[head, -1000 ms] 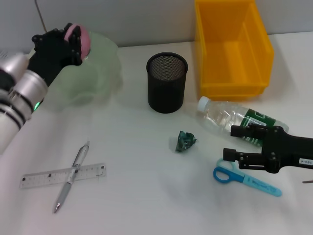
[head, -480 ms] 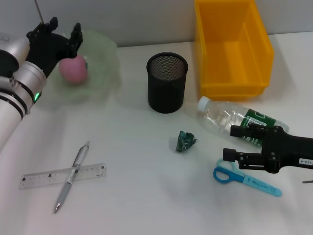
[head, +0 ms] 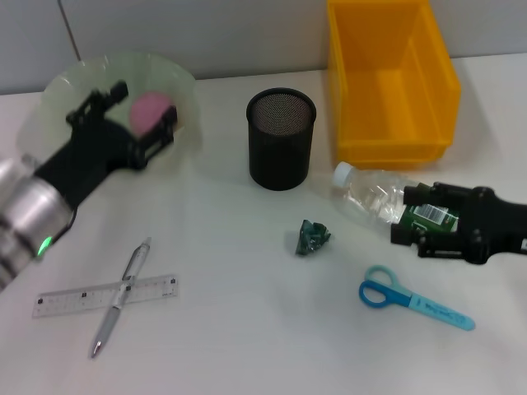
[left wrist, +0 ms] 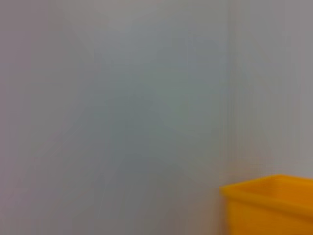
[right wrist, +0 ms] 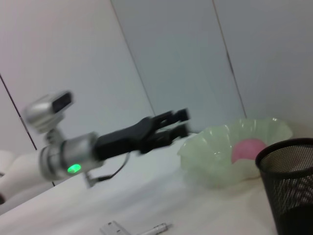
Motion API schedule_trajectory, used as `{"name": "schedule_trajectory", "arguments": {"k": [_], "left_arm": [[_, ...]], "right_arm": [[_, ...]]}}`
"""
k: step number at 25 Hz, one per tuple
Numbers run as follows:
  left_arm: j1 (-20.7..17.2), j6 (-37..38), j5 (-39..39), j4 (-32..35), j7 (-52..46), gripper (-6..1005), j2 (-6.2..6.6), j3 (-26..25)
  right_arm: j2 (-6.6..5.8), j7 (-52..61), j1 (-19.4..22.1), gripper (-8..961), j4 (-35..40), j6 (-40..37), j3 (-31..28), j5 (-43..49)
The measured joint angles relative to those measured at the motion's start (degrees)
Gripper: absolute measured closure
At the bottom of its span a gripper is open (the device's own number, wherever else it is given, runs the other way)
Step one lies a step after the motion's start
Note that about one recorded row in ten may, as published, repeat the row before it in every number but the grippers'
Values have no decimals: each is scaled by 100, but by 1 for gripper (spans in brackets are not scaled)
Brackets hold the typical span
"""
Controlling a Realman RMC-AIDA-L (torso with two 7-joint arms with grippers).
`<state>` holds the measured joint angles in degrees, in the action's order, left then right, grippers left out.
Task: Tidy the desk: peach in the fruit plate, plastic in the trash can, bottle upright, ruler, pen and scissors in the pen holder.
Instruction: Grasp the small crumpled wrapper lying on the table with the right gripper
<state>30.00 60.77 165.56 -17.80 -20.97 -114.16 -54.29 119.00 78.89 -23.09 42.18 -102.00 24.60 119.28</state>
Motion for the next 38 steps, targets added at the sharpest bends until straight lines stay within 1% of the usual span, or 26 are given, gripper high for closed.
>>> {"name": "schedule_trajectory", "arguments": {"k": [1,2,3,5,7,9,13,15,19,22,26,32,38], "left_arm": [[-49,292,3,66,-92,187,67,235],[-108,645,7,165,-183,187,159,559],[-138,1005,6,352,-244,187,220,851],[-163,1550,7,747,-301,186,262,1218],[-155,1815,7,1154,-333,186,226,1411],[-146,1905,7,1429,-385,186,175,1497],[-173,1929,5,1589,-412,186,95,1516],[-177,1927,5,1604,-404,186,79,1517],[-138,1874,-6,1683,-464,187,21,1496],[-115,1874,-9,1694,-487,187,4,1495],[-111,1871,-30,1697,-495,187,-1,1469],[-106,1871,-33,1701,-497,186,-9,1465],[-91,1871,-30,1702,-493,187,-11,1465]], "right_arm": [[0,134,-17,134,103,-22,3,1],[-1,289,-40,134,242,-41,15,5],[-3,462,-62,134,397,-60,55,11],[-3,905,-94,134,769,-70,247,30],[1,1497,-126,134,1217,-40,557,37],[2,2247,-203,134,1671,49,872,50],[-1,3573,-478,134,2340,290,1453,345],[-14,4031,-668,135,2498,421,1791,583],[-52,4813,-1154,135,2558,641,2487,1310],[-24,5276,-1572,135,2500,793,2906,1947],[-6,5676,-2024,137,2251,983,3461,2334],[-6,6079,-2399,146,1815,1404,4226,2751],[13,6133,-2672,156,1224,1783,4538,2752]]}}
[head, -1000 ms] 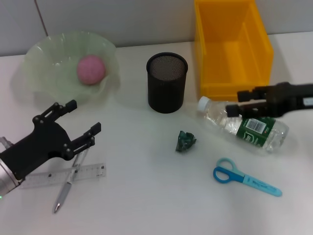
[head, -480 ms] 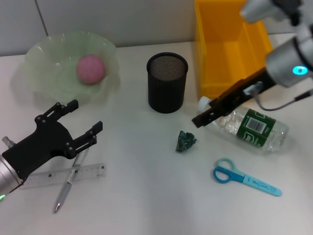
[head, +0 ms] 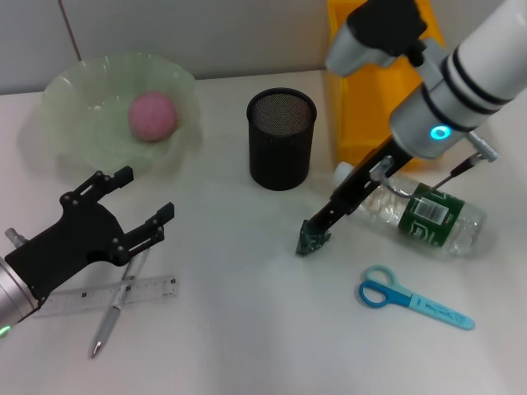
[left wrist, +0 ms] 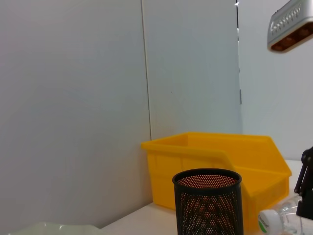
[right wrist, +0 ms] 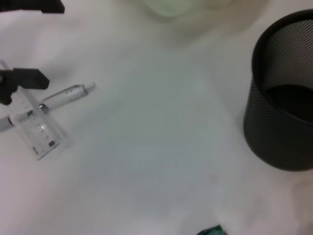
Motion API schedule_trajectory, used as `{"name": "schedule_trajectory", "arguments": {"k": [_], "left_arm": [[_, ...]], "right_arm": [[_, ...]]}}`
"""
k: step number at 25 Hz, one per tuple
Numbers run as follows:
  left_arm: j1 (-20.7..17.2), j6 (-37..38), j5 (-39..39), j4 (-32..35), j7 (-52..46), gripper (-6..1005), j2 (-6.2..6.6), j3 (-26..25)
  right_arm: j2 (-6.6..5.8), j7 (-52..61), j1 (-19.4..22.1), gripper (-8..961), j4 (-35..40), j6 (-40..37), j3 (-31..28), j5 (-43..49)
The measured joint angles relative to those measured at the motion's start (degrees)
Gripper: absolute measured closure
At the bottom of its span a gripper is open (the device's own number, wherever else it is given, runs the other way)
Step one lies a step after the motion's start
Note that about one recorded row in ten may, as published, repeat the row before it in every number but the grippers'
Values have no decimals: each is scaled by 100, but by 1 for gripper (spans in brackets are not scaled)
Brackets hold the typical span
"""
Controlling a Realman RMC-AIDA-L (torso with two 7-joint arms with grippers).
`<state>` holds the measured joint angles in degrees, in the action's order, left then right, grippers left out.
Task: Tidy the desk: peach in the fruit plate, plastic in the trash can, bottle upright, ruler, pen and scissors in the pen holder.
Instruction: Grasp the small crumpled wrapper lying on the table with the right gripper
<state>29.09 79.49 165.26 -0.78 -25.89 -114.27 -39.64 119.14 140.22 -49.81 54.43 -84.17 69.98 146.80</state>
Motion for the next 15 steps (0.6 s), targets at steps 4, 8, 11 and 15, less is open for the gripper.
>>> {"name": "schedule_trajectory", "arguments": {"k": [4,8,11,15], "left_arm": [[7,-1,7,0,13,186,-6,0],[13,-10,11,0,14,186,-7,3],[13,-14,14,0,15,186,-20,16],[12,-37,22,0,32,186,-40,18]], "right_arm": [[9,45,-148,163,-404,320,244,5],[24,52,-311,169,-775,599,406,1],[36,58,-445,174,-1049,765,505,-6],[46,74,-571,181,-1282,875,599,-7]]}}
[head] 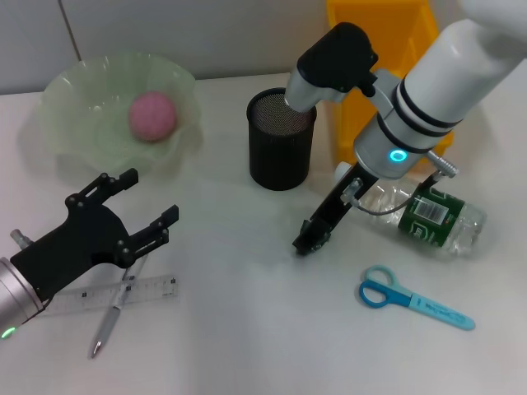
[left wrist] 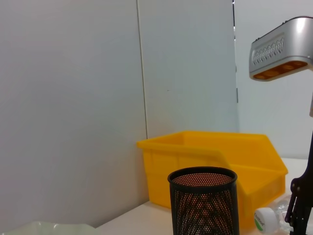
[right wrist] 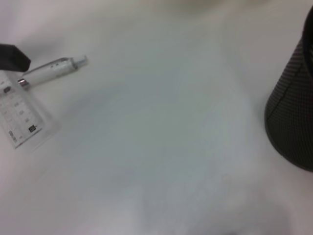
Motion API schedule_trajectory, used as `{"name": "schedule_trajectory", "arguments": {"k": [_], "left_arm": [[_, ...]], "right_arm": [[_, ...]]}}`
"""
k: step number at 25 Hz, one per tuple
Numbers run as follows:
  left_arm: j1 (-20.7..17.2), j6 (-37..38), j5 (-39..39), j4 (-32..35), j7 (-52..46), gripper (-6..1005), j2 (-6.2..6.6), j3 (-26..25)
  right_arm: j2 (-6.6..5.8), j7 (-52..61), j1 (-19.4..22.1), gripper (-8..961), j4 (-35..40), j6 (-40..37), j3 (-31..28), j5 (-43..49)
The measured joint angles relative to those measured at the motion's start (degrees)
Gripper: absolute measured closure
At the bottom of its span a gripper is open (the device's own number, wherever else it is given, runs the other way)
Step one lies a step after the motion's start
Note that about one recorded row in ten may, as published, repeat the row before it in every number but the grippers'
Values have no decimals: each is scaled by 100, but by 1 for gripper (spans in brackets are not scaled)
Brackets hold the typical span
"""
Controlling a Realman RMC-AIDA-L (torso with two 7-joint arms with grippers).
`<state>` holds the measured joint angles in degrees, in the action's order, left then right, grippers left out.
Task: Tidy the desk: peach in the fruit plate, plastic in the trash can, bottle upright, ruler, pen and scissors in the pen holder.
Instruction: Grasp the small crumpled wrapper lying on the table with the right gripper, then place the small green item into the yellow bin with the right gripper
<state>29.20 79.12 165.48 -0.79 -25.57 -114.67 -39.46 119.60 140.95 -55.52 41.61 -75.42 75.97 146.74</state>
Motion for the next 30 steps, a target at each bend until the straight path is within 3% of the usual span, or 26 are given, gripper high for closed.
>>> {"name": "schedule_trajectory", "arguments": {"k": [10,15,26,30], "left_arm": [[-2,-2,2,0,11,186,-3,-5],[-1,-2,2,0,17,186,-2,-14],[7,-7,1,0,18,187,-2,-13],[7,-10,1,0,17,187,-2,-14]], "right_arm": [[1,192,-19,197,-18,71,207,14],[-2,195,1,409,-21,98,207,1],[2,199,51,559,-8,60,189,-16],[-11,256,103,559,262,-171,156,-16]]}}
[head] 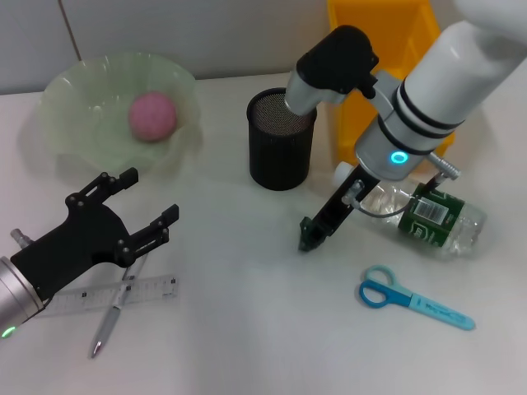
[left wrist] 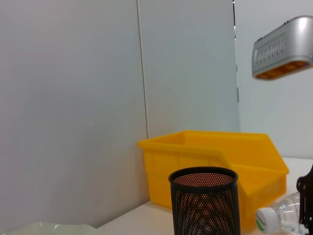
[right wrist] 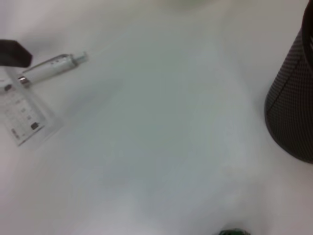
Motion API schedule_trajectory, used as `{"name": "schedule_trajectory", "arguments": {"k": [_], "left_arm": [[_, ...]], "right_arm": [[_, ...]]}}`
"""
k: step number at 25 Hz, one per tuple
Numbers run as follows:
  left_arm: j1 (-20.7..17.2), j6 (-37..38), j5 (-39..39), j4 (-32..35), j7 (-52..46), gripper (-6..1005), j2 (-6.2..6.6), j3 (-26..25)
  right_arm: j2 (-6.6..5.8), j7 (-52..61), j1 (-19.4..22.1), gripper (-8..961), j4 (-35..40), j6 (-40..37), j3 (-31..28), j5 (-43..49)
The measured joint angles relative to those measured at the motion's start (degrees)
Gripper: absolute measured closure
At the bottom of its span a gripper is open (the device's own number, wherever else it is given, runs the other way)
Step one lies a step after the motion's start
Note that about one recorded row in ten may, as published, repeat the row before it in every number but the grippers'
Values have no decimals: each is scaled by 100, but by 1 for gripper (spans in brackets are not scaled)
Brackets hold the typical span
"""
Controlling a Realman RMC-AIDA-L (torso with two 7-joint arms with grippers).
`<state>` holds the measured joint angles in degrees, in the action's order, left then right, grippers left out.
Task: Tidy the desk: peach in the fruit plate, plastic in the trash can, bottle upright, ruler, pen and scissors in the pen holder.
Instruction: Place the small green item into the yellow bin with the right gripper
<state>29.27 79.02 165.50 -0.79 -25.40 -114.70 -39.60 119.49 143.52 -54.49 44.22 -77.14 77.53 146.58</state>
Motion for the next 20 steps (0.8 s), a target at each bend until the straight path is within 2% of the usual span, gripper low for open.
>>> {"name": "schedule_trajectory", "arguments": {"k": [7,8,12,13,15,18,20], "left_arm": [[4,14,-27,0,0,187,0,-4],[4,14,-27,0,0,187,0,-4],[16,6,-27,0,0,187,0,-4],[17,6,-27,0,0,187,0,-4],[17,6,-27,0,-1,187,0,-4],[17,7,-23,0,-8,186,-6,-4],[17,7,-23,0,-8,186,-6,-4]], "right_arm": [[-34,280,510,560,1380,-578,-34,144],[-35,358,685,557,1844,-732,-136,280],[-38,491,874,543,2402,-901,-345,559],[-38,622,993,539,2815,-959,-509,872],[-38,675,1051,533,2994,-975,-572,1014],[-25,769,1287,522,3762,-933,-807,1423],[-24,771,1314,515,3847,-888,-870,1482]]}}
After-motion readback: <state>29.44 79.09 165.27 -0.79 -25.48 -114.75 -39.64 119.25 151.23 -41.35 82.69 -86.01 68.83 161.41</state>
